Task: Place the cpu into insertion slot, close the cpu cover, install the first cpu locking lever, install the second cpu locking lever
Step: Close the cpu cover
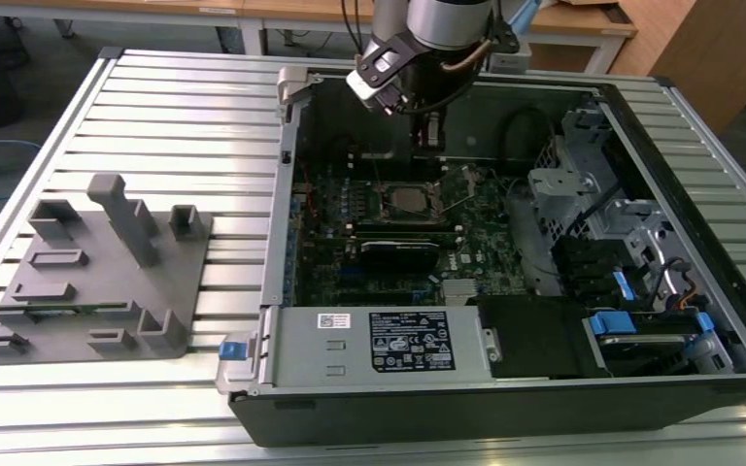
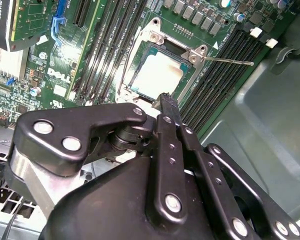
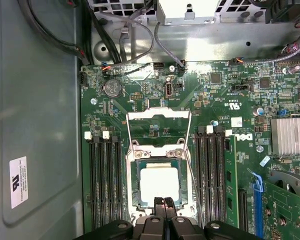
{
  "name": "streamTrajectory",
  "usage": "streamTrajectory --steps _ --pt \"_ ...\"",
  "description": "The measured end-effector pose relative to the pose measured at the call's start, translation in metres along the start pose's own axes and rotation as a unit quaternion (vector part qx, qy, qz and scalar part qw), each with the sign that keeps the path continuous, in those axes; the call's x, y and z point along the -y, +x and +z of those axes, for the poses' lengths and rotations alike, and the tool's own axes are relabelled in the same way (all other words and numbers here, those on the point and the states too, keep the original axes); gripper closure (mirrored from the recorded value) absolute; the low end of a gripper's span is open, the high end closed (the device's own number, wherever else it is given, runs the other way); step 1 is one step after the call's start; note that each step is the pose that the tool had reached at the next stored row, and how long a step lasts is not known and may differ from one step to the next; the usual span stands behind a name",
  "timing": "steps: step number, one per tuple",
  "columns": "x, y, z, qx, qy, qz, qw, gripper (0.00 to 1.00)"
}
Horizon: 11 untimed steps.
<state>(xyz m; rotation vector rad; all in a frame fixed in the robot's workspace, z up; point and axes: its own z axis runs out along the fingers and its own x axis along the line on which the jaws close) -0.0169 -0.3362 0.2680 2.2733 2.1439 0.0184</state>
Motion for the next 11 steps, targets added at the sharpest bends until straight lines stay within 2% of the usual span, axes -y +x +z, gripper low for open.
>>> streamTrajectory --steps 11 --pt "-0.0029 0.0002 0.0001 0.0000 0.0000 0.000 1.0000 0.89"
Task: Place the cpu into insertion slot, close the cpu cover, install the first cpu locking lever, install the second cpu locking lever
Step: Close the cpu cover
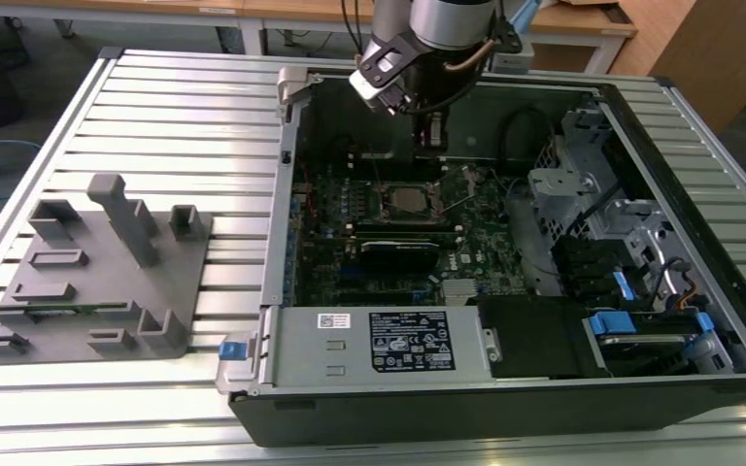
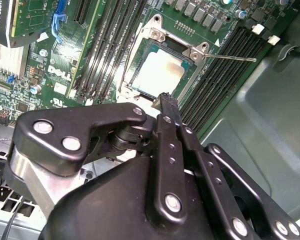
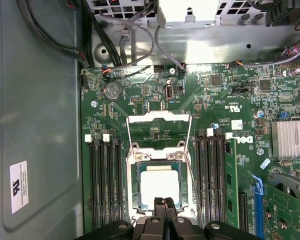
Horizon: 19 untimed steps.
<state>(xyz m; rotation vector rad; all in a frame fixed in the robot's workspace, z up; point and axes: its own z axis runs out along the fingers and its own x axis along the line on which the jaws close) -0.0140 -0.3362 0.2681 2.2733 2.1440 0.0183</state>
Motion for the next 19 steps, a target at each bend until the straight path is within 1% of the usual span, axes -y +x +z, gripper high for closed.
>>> streamTrajectory --steps 14,19 --pt "-0.0008 0.0000 0.0000 0.0000 0.0000 0.000 1.0000 0.89" --pt "-0.0046 0.0003 0.0001 0.0000 0.0000 0.000 1.0000 0.89"
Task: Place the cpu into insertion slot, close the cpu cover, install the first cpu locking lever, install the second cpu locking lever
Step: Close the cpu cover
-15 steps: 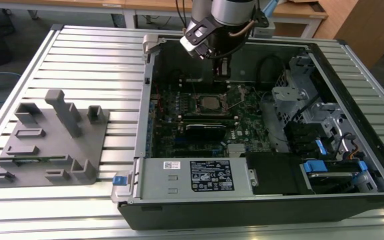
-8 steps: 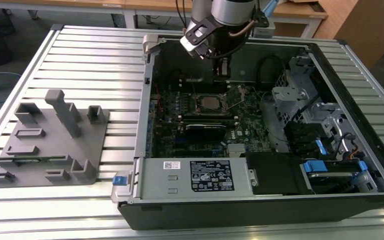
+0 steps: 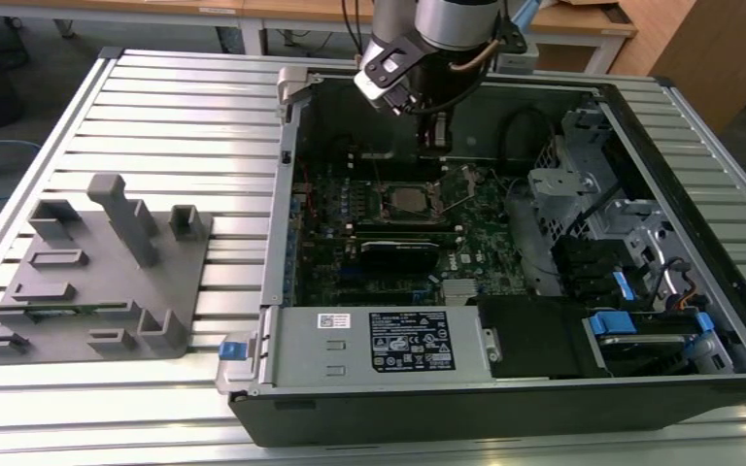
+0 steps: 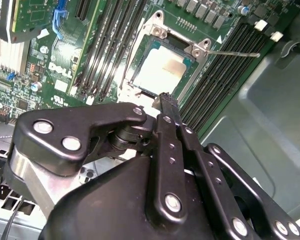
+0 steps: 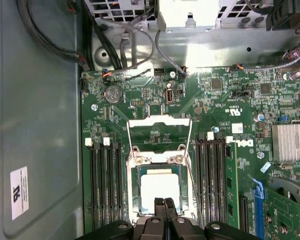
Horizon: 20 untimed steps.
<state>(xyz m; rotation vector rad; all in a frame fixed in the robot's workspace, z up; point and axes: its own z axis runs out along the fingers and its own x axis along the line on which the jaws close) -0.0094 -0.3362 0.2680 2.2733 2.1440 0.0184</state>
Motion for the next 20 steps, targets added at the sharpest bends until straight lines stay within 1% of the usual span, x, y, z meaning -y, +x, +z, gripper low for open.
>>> streamTrajectory --steps 7,20 --pt "-0.0106 0.0006 0.0002 0.0000 0.0000 0.000 1.0000 0.89" --pt "-0.0131 0.0008 0.0003 0.0000 0.0000 0.000 1.0000 0.89"
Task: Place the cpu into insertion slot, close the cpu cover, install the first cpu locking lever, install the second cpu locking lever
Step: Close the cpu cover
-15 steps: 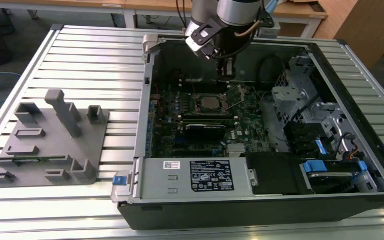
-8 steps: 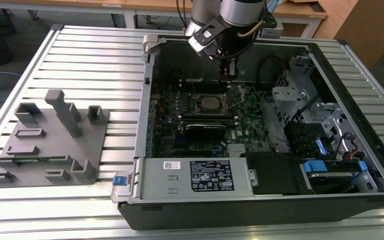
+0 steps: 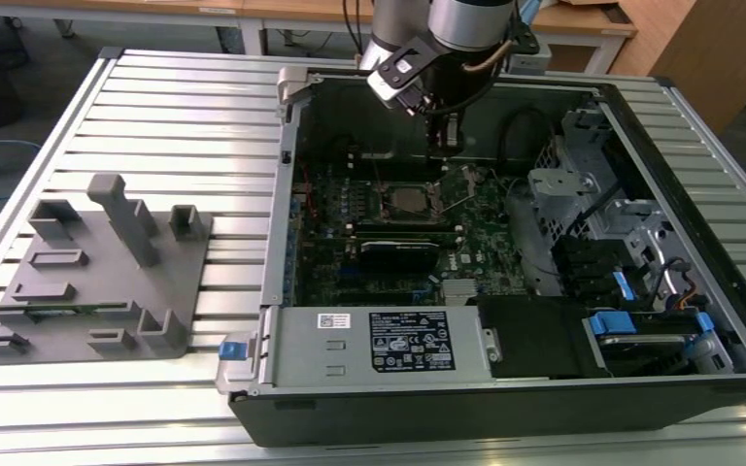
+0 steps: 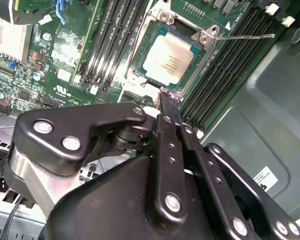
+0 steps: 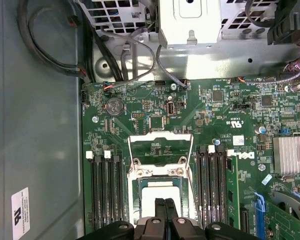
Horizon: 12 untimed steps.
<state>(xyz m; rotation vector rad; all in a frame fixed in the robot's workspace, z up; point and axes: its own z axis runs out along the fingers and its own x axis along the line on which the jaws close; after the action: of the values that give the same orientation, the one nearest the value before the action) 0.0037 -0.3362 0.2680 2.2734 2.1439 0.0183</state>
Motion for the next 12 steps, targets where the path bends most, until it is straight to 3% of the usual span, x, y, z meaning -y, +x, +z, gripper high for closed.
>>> streamTrajectory --steps 12 --pt "-0.0070 0.0004 0.0002 0.0000 0.0000 0.000 1.0000 0.89"
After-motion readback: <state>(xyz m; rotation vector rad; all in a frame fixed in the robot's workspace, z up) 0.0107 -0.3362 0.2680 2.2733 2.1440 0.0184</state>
